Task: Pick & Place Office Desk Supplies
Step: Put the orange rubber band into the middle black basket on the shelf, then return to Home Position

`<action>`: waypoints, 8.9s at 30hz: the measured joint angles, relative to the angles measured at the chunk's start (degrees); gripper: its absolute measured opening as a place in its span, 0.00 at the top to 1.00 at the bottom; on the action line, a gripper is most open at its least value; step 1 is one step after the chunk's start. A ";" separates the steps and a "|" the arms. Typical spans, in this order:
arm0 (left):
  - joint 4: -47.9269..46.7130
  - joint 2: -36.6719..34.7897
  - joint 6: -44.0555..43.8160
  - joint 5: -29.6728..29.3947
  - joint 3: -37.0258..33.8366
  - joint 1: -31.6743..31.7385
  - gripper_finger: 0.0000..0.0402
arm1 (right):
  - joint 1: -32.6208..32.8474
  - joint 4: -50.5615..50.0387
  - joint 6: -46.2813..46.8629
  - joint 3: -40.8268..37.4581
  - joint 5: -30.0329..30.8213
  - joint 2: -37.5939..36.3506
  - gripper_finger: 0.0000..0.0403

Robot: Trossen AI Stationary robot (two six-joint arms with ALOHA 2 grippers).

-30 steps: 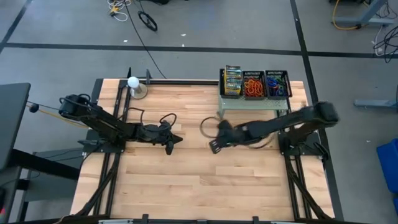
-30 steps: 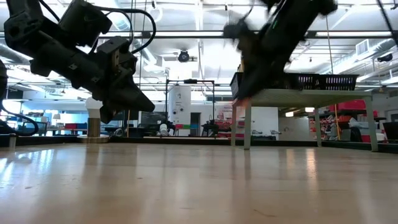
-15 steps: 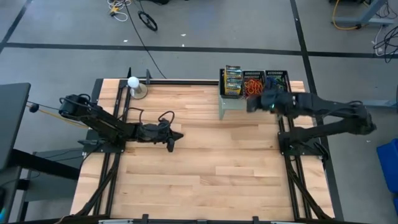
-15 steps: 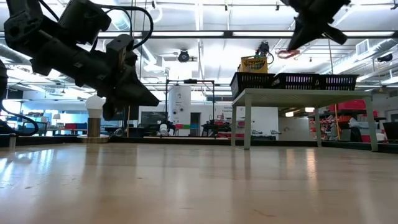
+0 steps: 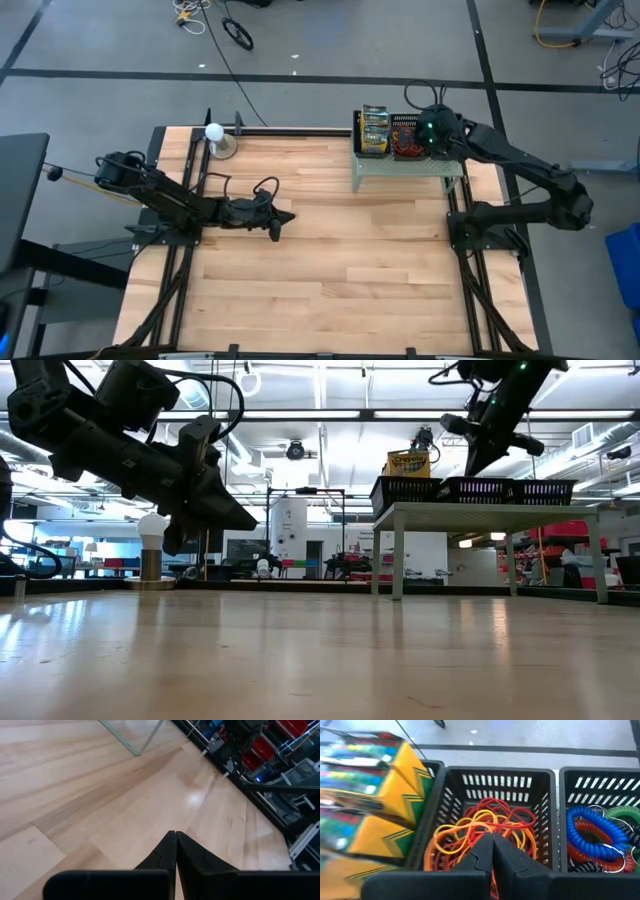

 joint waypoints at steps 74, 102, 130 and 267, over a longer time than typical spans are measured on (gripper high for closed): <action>23.65 -21.38 29.35 42.22 -14.56 38.67 0.95 | 22.12 40.01 -32.84 -42.23 -22.84 -43.45 0.94; -20.03 -59.55 37.20 27.50 -16.59 33.60 0.95 | 22.08 43.09 -33.19 -54.69 -23.27 -62.22 0.94; -38.91 -79.86 38.92 16.13 -16.61 20.55 0.95 | 22.08 50.35 -32.86 -59.89 -23.73 -62.14 0.94; -40.25 -74.84 27.31 18.51 -16.65 20.60 0.95 | 22.06 48.87 -34.73 -59.89 -5.62 -61.96 0.94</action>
